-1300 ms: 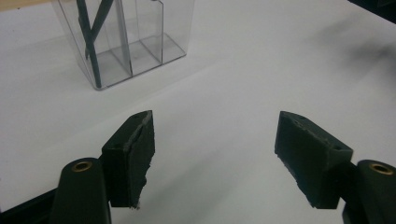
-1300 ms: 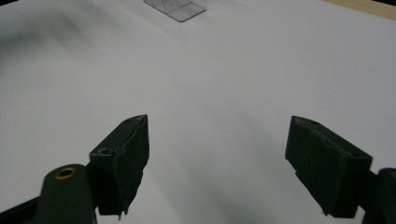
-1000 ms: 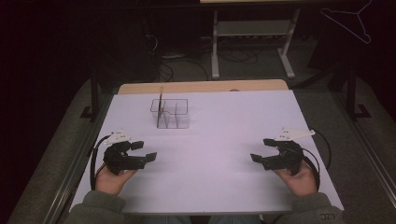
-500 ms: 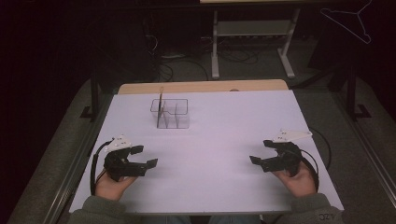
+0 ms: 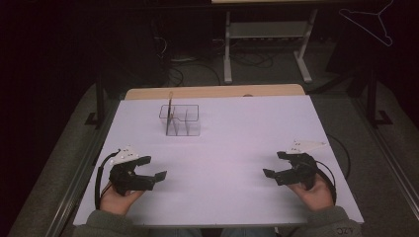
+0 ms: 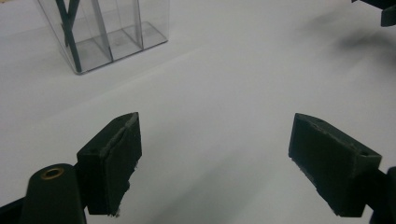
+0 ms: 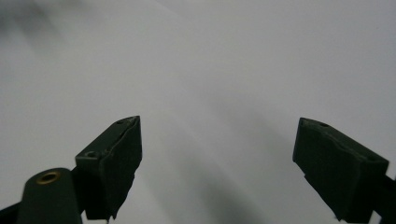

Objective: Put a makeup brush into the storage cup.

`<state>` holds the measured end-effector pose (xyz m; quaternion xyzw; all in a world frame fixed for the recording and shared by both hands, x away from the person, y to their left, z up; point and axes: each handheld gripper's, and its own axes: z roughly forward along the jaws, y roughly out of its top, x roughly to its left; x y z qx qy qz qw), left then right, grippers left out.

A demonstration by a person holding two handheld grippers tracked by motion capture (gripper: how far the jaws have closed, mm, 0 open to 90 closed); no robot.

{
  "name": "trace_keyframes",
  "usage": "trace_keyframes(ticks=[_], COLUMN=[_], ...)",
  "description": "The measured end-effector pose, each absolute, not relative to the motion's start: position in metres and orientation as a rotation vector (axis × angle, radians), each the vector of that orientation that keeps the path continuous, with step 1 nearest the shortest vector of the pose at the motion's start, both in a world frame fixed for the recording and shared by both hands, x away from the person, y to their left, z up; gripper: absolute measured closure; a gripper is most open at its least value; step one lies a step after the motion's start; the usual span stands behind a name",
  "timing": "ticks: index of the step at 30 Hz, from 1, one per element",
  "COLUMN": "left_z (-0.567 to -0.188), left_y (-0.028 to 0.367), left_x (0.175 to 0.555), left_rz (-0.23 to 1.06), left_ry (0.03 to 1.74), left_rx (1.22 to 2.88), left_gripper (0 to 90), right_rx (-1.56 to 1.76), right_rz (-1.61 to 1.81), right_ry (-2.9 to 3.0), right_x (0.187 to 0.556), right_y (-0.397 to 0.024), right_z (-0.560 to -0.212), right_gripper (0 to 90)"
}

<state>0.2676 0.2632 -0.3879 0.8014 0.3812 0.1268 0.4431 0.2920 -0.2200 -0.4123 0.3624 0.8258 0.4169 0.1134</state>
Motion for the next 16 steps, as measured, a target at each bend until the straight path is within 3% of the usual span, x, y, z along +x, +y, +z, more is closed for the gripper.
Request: trace_keyframes(ticks=[16], left_z=[-0.3926], left_y=[0.2602], left_x=[0.2723], left_rz=[0.307], left_ry=[0.943], left_rx=[2.019], left_gripper=[15.7], right_rx=[1.06], right_rz=[1.227], right_ry=[2.436], right_x=[0.2939], right_y=[-0.2191], right_z=[-0.4153], right_gripper=[14.7])
